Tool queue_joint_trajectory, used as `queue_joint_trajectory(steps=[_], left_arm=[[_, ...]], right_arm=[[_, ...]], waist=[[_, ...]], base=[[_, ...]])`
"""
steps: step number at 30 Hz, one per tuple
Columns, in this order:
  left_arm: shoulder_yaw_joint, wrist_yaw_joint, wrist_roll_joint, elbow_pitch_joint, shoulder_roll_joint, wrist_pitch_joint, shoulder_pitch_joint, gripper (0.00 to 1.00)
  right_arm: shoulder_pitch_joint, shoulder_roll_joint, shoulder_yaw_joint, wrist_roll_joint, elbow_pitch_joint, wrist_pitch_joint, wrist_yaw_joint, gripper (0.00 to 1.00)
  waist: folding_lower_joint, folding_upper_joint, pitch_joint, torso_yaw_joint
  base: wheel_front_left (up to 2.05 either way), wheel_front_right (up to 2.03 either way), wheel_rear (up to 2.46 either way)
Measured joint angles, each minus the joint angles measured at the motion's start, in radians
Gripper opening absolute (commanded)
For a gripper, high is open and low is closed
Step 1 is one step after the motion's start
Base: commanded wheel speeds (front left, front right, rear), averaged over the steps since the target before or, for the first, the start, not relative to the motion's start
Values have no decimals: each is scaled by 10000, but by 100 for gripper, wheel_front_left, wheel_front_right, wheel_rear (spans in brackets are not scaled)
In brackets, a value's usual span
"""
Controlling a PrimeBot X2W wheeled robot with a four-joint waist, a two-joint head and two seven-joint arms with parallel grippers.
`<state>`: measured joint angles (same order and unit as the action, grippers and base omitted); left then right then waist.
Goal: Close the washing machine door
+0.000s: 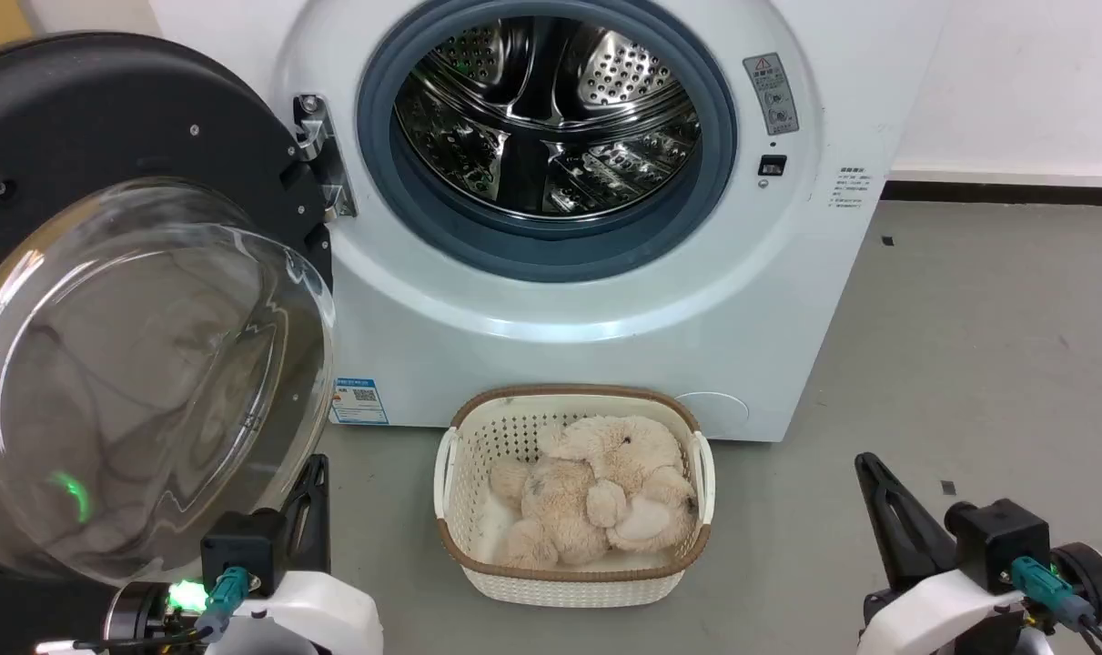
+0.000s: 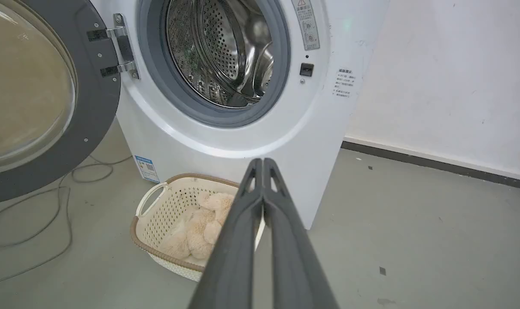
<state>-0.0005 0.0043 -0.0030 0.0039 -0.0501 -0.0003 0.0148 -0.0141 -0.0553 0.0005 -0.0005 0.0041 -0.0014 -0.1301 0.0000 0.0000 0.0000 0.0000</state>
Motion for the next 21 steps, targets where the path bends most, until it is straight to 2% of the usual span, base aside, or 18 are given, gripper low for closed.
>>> queue_joint_trajectory(steps=[13,14,21], left_arm=[[-6,0,0,0,0,0,0,0],[-4,4,-2,4,0,0,3,100],[-27,17,-2,27,0,-12,5,100]], right_arm=[[0,0,-4,0,0,0,0,0],[-3,0,0,0,2,0,0,100],[-5,-2,0,4,12,-17,0,100]], waist=[[0,0,0,0],[0,0,0,0],[0,0,1,0]], base=[[0,0,0],[0,0,0],[0,0,0]])
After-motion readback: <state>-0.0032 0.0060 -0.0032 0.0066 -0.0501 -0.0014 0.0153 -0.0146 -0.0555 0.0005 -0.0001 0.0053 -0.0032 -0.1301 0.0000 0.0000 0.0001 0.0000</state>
